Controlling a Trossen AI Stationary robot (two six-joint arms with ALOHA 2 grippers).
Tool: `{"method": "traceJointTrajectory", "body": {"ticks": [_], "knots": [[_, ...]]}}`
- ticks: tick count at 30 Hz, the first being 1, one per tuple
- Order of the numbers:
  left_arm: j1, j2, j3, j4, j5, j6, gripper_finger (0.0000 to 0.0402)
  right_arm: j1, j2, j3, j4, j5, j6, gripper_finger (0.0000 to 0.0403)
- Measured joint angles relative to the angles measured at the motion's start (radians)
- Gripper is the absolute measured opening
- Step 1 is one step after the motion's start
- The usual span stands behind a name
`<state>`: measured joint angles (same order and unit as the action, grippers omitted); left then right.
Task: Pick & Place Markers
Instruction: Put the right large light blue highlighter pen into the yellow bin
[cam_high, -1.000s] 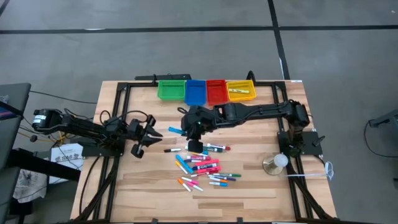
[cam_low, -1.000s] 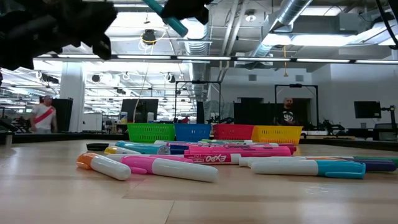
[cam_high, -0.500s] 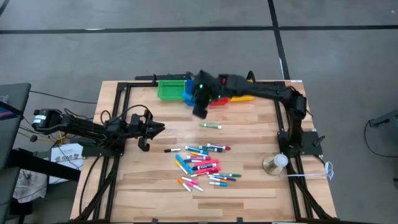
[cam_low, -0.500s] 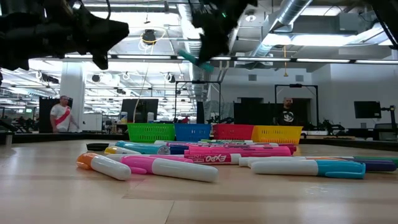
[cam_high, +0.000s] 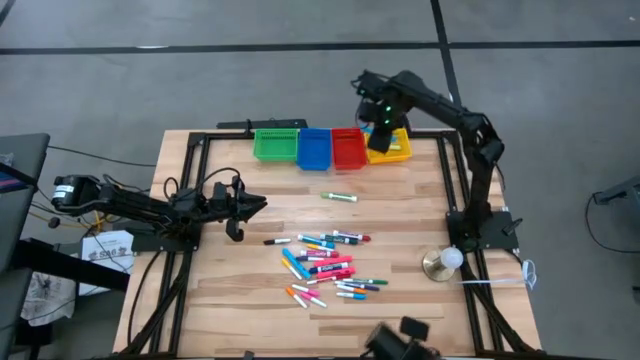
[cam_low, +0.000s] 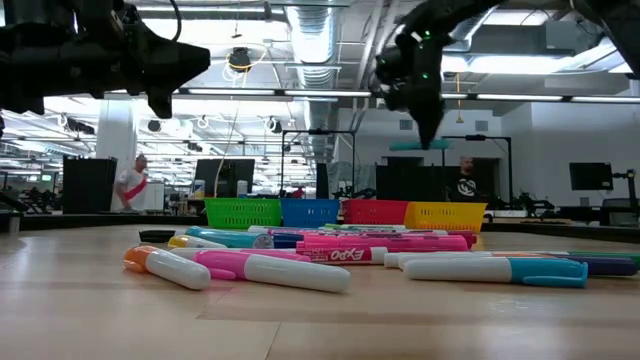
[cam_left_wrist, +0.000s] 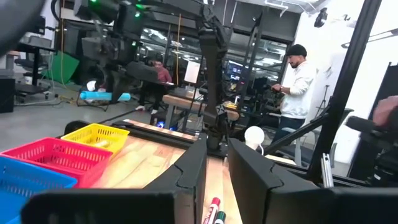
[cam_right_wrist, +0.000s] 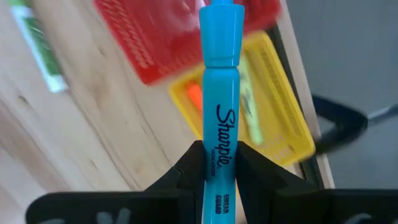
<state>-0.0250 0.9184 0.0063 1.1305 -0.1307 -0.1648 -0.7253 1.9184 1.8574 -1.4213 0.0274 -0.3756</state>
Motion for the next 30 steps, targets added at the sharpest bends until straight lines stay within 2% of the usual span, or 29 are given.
{"method": "traceJointTrajectory", "body": {"ticks": [4,7,9,12,15,19,21,27,30], "knots": [[0.0,0.0,0.0,0.0,0.0,0.0,0.0066,-0.059,0.0,-0.002,-0.019,-0.024,-0.035,0.0061],[0.0,0.0,0.0,0.0,0.0,0.0,0.0066,-0.081,0.001,-0.046,0.02,-0.093,-0.079,0.0061],[0.0,0.0,0.0,0.0,0.0,-0.001,0.0066,-0.088,0.002,-0.079,0.028,-0.095,-0.102,0.0061],[0.0,0.0,0.0,0.0,-0.002,0.0,0.0066,-0.095,0.002,-0.14,0.043,-0.08,-0.137,0.0061],[0.0,0.0,0.0,0.0,-0.049,-0.001,0.0066,-0.103,0.002,-0.199,0.083,-0.073,-0.157,0.0061],[0.0,0.0,0.0,0.0,-0.077,-0.001,0.0066,-0.103,0.003,-0.259,0.153,-0.006,-0.184,0.0061],[0.0,0.0,0.0,0.0,-0.078,-0.001,0.0066,-0.102,0.003,-0.269,0.185,0.029,-0.193,0.0061],[0.0,0.0,0.0,0.0,-0.079,-0.007,0.0066,-0.102,0.003,-0.27,0.26,0.045,-0.202,0.0067],[0.0,0.0,0.0,0.0,-0.079,-0.071,0.0066,-0.102,0.003,-0.27,0.271,0.055,-0.202,0.0076]]}}
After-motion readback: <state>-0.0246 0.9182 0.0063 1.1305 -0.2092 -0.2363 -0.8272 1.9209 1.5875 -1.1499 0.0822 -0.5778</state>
